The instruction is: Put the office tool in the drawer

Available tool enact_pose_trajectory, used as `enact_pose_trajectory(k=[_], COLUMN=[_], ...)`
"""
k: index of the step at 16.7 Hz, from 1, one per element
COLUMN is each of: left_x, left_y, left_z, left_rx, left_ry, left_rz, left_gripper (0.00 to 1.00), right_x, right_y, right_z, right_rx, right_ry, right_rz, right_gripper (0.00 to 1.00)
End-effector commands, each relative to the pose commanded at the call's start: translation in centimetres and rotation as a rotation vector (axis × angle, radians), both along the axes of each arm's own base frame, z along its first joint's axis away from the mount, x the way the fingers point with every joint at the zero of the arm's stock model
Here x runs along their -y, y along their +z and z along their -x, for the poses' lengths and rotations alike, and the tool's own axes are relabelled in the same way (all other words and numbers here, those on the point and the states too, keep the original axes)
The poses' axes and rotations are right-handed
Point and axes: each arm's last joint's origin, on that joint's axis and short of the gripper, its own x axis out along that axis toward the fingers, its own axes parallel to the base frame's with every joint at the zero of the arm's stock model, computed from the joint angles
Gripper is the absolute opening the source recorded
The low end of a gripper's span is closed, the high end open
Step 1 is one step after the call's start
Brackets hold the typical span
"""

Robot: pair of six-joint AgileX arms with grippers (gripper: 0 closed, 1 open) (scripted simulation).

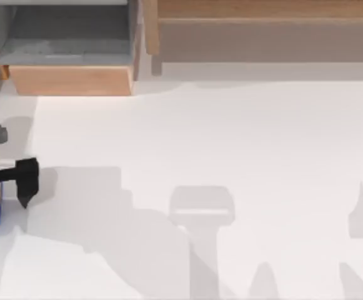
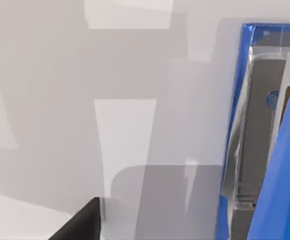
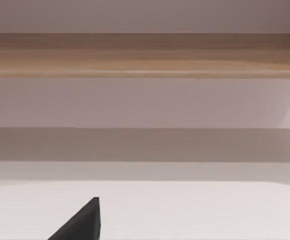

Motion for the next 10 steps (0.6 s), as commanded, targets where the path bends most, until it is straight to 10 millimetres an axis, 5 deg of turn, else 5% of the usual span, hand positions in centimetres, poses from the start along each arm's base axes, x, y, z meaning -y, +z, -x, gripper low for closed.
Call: enact_pose_trajectory(k=[4, 10], left_x=[-0.01, -0.01], left_y=[0.0, 0.0], left_z=[-0.02, -0.02], left_rx=[0.0, 0.0], left_ry=[0.0, 0.0], left_rz=[0.0, 0.0], left_gripper=[1.0, 0.55], right_x=[0.0, 0.0], right_y=[0.0, 0.0], right_z=[0.0, 0.0], right_rx=[0.0, 0.0], right_ry=[0.0, 0.0], right_rz=[0.0, 0.0], right_gripper=[1.0, 1.0])
